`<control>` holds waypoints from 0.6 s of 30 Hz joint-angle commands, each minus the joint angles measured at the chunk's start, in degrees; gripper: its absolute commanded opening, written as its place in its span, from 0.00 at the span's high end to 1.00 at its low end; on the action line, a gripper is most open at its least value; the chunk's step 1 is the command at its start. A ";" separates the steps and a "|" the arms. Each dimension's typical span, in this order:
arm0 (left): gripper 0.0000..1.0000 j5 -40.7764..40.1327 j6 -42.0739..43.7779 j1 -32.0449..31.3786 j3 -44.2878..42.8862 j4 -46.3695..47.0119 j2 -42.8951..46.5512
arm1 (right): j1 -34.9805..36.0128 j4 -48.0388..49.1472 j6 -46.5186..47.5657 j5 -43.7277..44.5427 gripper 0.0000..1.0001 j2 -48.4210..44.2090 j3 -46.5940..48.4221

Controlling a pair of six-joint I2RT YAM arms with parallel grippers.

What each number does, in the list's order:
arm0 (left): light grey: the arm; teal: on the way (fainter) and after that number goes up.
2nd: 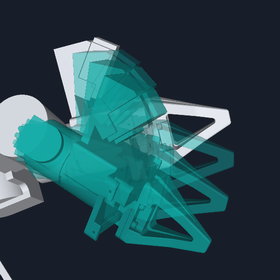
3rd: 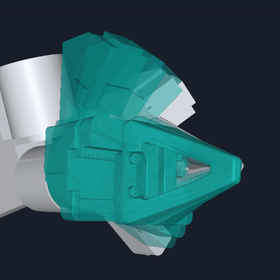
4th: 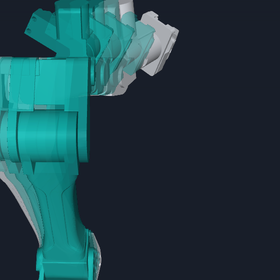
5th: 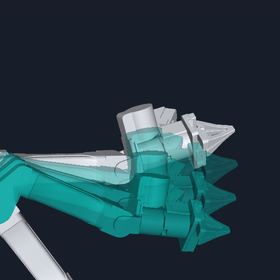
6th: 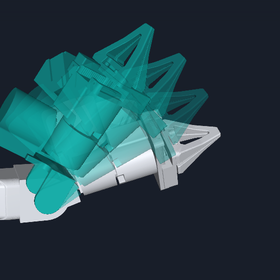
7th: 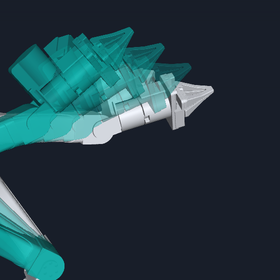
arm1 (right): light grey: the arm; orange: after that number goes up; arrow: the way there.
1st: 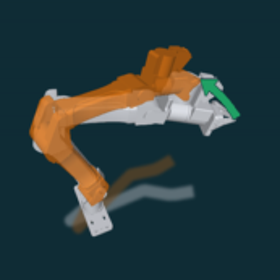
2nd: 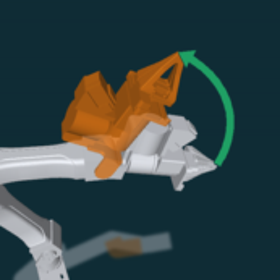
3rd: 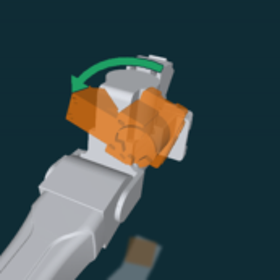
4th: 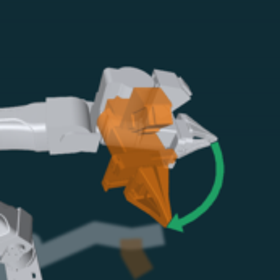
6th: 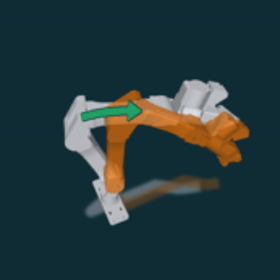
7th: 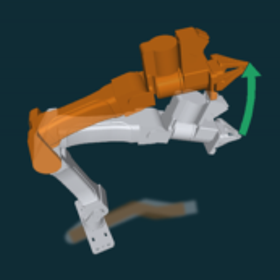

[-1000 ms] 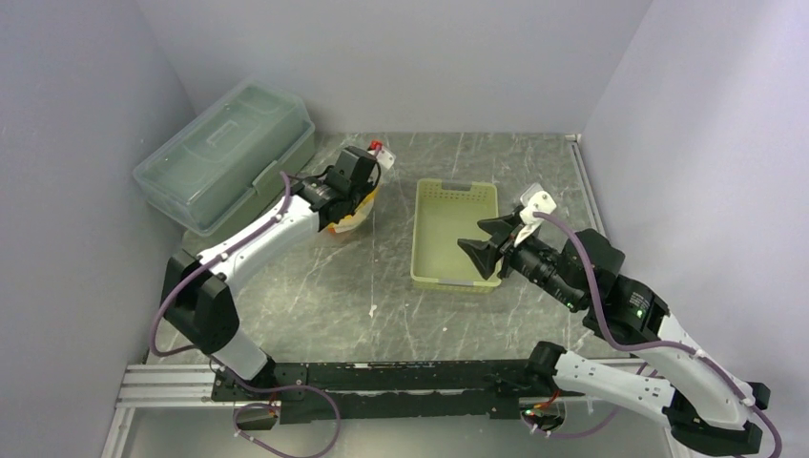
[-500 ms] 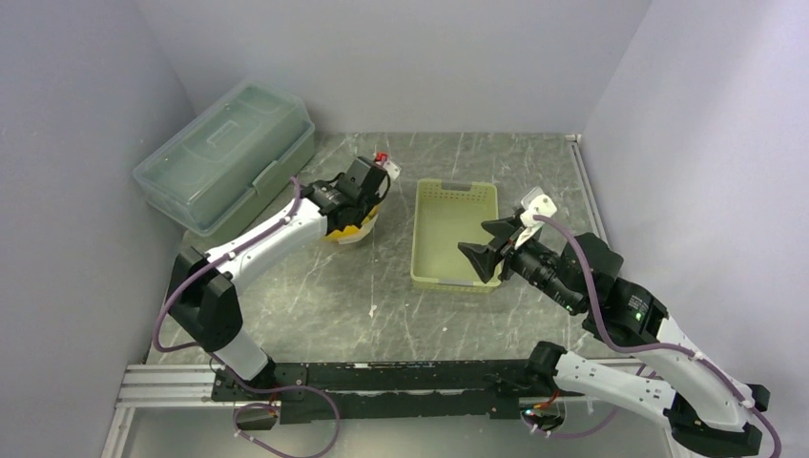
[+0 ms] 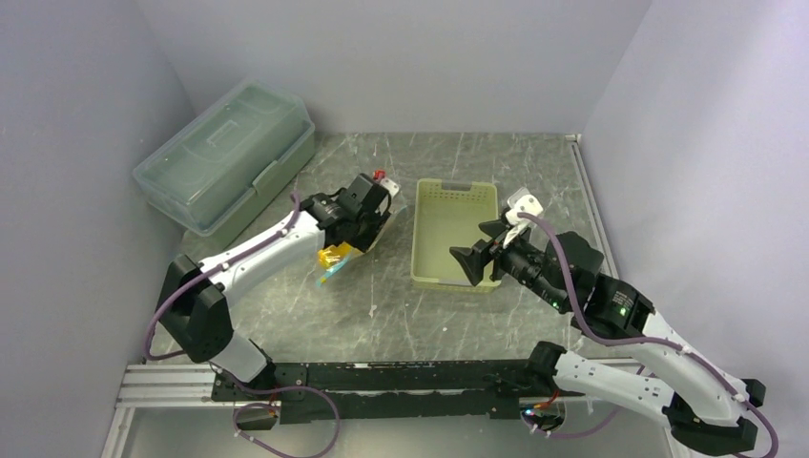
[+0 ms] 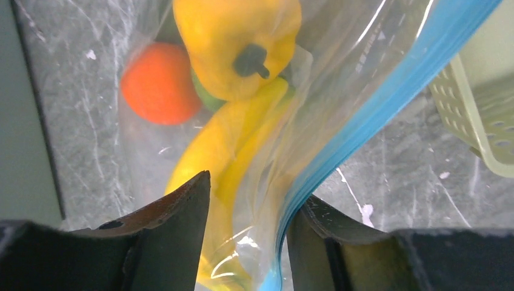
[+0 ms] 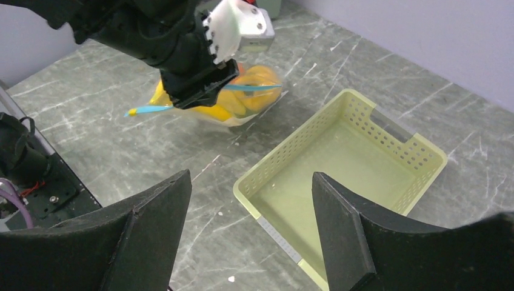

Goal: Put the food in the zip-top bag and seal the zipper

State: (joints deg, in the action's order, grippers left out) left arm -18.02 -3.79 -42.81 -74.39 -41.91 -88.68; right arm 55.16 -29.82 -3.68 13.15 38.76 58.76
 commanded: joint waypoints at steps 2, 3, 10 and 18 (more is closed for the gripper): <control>0.42 6.52 -4.96 -0.93 1.61 0.04 4.92 | -0.09 2.29 -1.79 2.67 0.21 0.81 -1.36; 0.41 7.93 -5.16 -1.07 1.78 0.04 5.53 | -0.05 2.45 -1.66 2.97 0.19 1.05 -1.71; 0.33 16.25 -7.96 -2.42 4.25 1.76 10.00 | -0.05 1.46 -3.80 5.27 0.13 4.47 -2.58; 0.16 19.03 -9.37 -2.80 3.65 -0.58 15.06 | -0.14 6.09 -7.91 8.83 0.09 5.76 -7.15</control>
State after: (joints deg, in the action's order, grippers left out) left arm -1.30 -11.40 -45.36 -69.71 -41.87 -77.47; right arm 55.16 -28.64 -8.27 18.70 44.16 52.69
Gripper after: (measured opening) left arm 0.779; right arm 0.891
